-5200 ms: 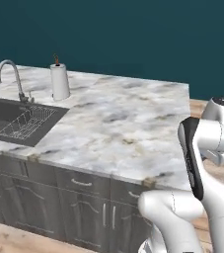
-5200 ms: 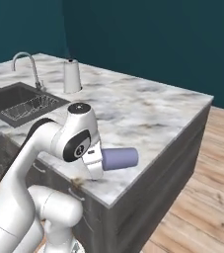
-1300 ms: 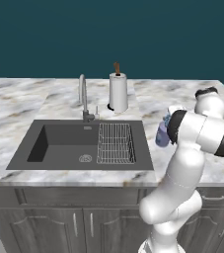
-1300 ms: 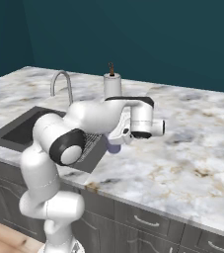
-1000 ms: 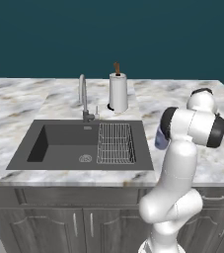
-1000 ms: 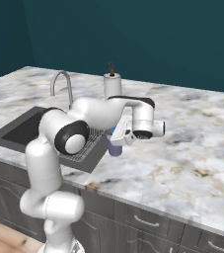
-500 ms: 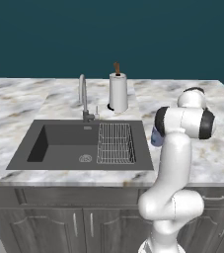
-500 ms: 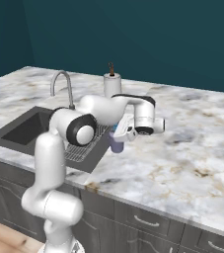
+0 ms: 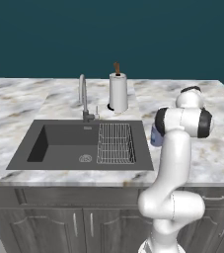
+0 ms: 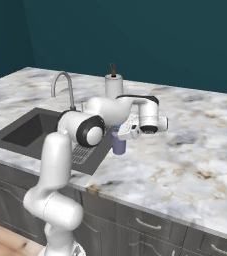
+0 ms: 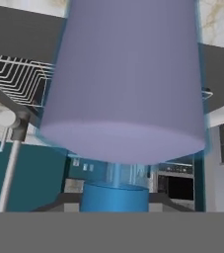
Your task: Restock the sink supplies by placing the sponge and soap dispenser on the counter and next to the sink. Make sure the soap dispenser is upright.
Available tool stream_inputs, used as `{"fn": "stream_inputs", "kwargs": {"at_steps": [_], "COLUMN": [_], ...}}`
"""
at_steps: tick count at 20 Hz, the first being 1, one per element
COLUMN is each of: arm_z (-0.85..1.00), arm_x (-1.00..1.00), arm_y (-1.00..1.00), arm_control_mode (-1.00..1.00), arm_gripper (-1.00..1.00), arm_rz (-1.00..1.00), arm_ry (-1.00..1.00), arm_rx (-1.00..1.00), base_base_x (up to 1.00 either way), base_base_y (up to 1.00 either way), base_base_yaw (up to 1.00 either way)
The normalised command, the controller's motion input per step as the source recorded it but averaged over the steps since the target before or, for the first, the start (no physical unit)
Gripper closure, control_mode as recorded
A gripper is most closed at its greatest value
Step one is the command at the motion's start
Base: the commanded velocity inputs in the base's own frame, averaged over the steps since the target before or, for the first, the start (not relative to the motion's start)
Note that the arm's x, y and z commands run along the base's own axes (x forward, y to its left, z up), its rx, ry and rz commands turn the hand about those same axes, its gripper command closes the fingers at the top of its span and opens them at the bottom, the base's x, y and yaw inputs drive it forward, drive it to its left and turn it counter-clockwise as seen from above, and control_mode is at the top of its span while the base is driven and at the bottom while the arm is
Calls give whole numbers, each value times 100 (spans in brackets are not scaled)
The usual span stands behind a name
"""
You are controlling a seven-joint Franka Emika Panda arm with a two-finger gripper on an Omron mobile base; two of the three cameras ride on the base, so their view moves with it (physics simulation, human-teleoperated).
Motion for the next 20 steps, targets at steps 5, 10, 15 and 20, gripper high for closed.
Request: {"fn": "stream_inputs", "kwargs": {"at_steps": [5,10,15,20], "arm_z": [-61,-18,0,0], "arm_x": [-23,-6,0,0], "arm_y": [4,2,-2,-17], "arm_control_mode": [-100,-100,-100,-100], "arm_gripper": [-100,-100,-100,-100], "arm_rz": [2,0,0,0], "arm_ry": [0,0,0,0], "arm_rx": [-2,0,0,0], "base_base_x": [0,0,0,0], "base_base_y": [0,0,0,0], "base_base_yaw": [0,0,0,0]}}
